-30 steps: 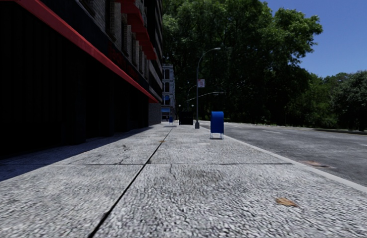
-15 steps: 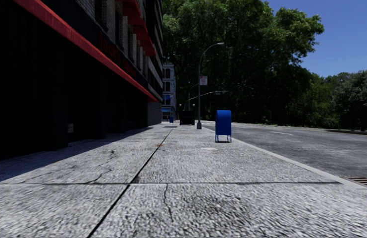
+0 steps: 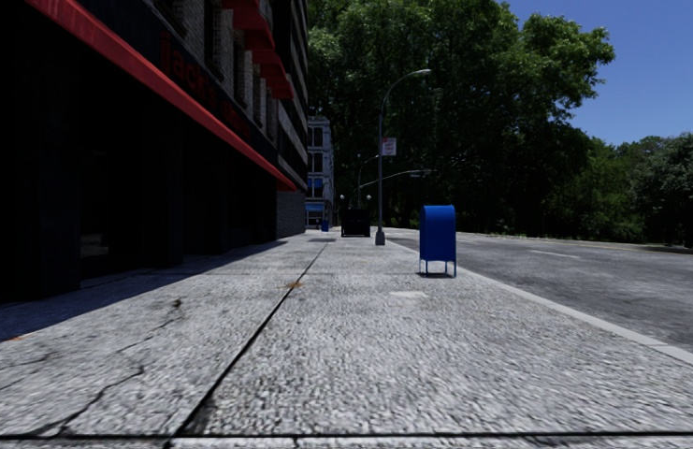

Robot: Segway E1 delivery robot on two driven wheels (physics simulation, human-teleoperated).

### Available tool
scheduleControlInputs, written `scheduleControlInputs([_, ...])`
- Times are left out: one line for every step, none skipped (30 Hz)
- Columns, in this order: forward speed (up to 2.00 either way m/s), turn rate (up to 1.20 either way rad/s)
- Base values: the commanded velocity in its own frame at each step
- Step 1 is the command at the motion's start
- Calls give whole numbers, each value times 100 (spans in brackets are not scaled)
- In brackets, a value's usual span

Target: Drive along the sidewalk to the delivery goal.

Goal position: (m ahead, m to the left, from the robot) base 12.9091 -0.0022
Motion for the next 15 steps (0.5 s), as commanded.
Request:
scheduleControlInputs([200, 0])
scheduleControlInputs([200, 0])
scheduleControlInputs([200, 0])
scheduleControlInputs([200, 0])
scheduleControlInputs([200, 0])
scheduleControlInputs([200, 0])
scheduleControlInputs([200, 0])
scheduleControlInputs([200, 0])
scheduleControlInputs([200, 0])
scheduleControlInputs([200, 0])
scheduleControlInputs([200, 0])
scheduleControlInputs([200, 0])
scheduleControlInputs([200, 0])
scheduleControlInputs([200, 0])
scheduleControlInputs([200, 0])
